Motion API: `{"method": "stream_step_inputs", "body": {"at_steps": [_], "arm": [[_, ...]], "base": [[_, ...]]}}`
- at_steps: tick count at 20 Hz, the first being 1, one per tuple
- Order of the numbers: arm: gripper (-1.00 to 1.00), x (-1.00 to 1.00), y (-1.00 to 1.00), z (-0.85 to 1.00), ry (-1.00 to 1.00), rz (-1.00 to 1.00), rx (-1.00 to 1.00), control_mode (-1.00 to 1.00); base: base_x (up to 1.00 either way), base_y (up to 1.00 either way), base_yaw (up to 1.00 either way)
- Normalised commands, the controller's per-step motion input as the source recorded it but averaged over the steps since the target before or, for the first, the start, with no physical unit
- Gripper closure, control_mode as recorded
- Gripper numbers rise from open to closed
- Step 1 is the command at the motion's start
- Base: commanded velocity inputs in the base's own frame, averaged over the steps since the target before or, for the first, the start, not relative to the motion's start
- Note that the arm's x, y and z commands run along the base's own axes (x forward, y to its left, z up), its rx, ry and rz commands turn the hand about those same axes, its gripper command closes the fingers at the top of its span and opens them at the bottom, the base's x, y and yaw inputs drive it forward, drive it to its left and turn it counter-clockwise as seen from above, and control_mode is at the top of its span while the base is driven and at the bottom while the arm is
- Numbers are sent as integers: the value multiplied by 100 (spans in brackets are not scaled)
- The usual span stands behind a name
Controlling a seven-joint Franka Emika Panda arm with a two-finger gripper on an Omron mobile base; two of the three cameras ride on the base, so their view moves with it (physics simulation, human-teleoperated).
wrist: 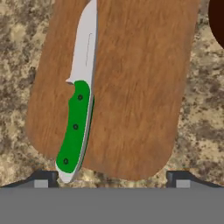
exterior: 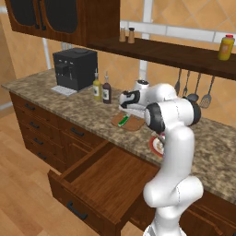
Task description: Pick up the knife from the drawer and place it on the cutting board. Then place the meat from the plate to the cutting board.
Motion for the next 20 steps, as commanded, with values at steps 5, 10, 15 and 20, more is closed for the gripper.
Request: {"method": "stream_step_inputs", "body": {"at_steps": [5, 10, 15, 20], "arm": [[-100, -100, -7, 6, -19, 0, 0, -100], [-100, -96, -17, 46, -10, 0, -2, -100], [-100, -80, -39, 58, 4, -1, -5, -100], [-100, -78, -45, 21, 14, -3, -8, -100]], "base": [[0, 0, 0], [0, 0, 0], [0, 0, 0], [0, 0, 0]]}}
